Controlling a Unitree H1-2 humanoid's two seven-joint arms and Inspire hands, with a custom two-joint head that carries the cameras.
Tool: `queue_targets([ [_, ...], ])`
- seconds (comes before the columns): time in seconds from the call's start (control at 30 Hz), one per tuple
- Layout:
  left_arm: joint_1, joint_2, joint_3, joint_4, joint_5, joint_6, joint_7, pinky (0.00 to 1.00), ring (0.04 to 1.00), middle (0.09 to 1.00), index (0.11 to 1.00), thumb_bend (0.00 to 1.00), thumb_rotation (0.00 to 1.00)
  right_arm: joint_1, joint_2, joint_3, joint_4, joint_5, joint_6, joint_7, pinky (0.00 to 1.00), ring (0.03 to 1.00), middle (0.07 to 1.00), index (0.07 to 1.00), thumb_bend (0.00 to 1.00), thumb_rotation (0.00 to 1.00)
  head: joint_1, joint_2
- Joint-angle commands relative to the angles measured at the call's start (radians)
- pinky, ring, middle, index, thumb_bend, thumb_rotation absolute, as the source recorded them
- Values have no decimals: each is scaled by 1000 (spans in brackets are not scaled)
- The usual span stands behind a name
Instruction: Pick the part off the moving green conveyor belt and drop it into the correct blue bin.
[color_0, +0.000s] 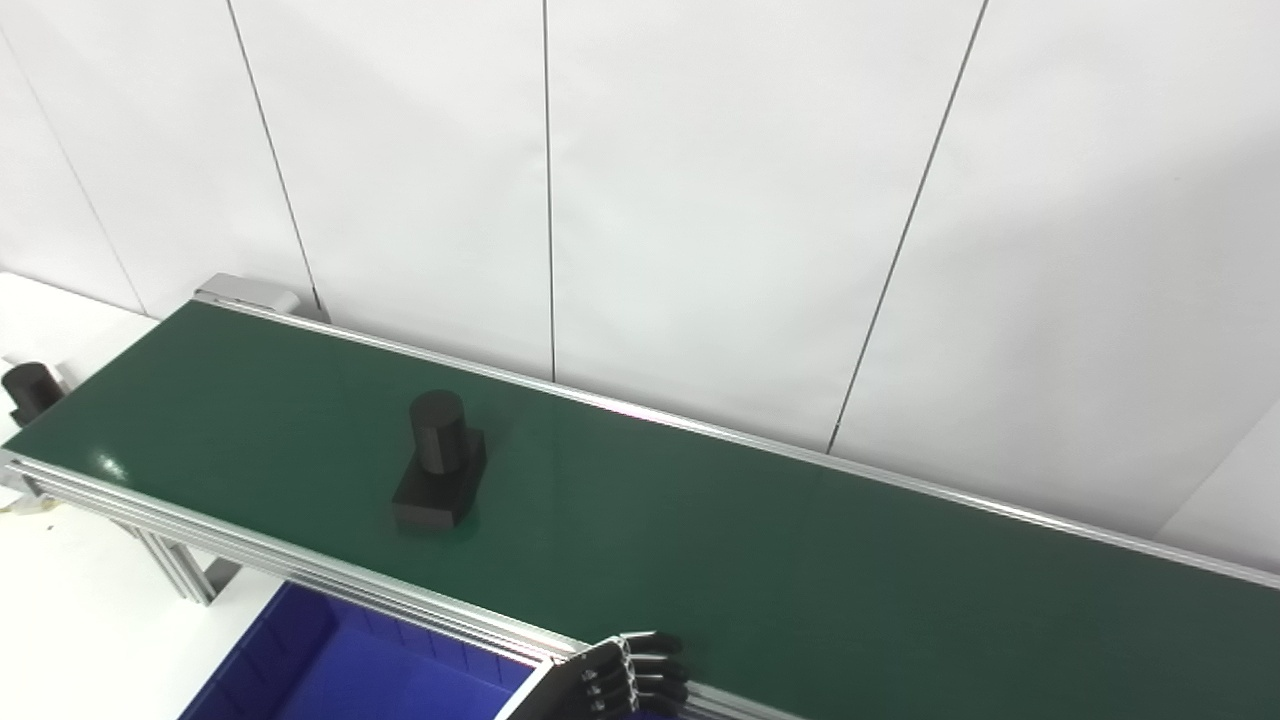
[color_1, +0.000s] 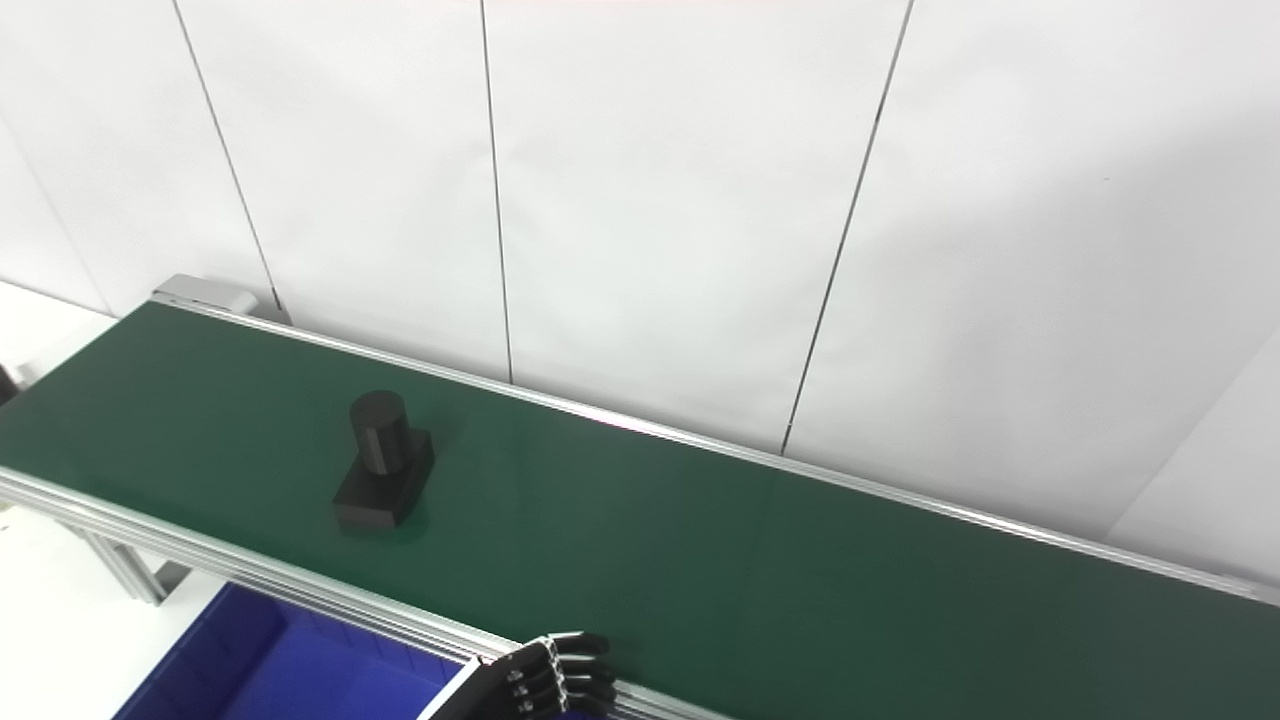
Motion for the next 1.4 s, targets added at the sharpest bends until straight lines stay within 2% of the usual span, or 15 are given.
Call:
queue_targets([
  [0.0,-20,-5,4,-9,-4,-37,-7,650,676,705,749,875,429,-4,7,3,-64,0,-56,0,643,748,805,858,505,939,-1,1],
  [0.07,-22,-9,6,-4,-1,-40,-5,650,676,705,749,879,433,-2,4,5,-87,-4,-53,4,643,748,805,856,495,938,-10,4],
  [0.17,-24,-14,10,0,1,-41,-3,652,677,706,748,884,437,2,0,6,-126,-2,-39,11,652,760,807,862,553,954,-14,5],
  [0.3,-25,-17,12,2,0,-39,-6,657,677,702,749,876,432,4,-6,2,-181,-5,-18,17,652,761,802,865,582,953,-17,5],
  [0.43,-32,-17,13,13,-3,-44,-10,658,676,701,751,863,424,-1,-19,0,-217,-1,-5,25,657,762,806,878,568,942,-22,5],
  [0.7,-38,-24,12,20,1,-46,-7,657,676,701,751,855,416,-30,-25,-11,-274,3,28,34,637,750,805,866,553,899,-25,4],
  [0.87,-42,-26,12,27,3,-49,-8,657,678,704,751,860,417,-54,-30,-22,-292,12,30,44,628,748,803,868,558,827,-26,3],
  [1.13,-48,-31,14,36,1,-53,-10,658,684,712,754,867,425,-107,-42,-41,-292,29,52,60,638,769,811,883,624,802,-32,4],
  [1.37,-50,-36,18,41,-1,-51,-12,662,688,715,753,868,416,-194,-55,-63,-208,35,44,63,643,761,813,877,688,842,-37,2],
])
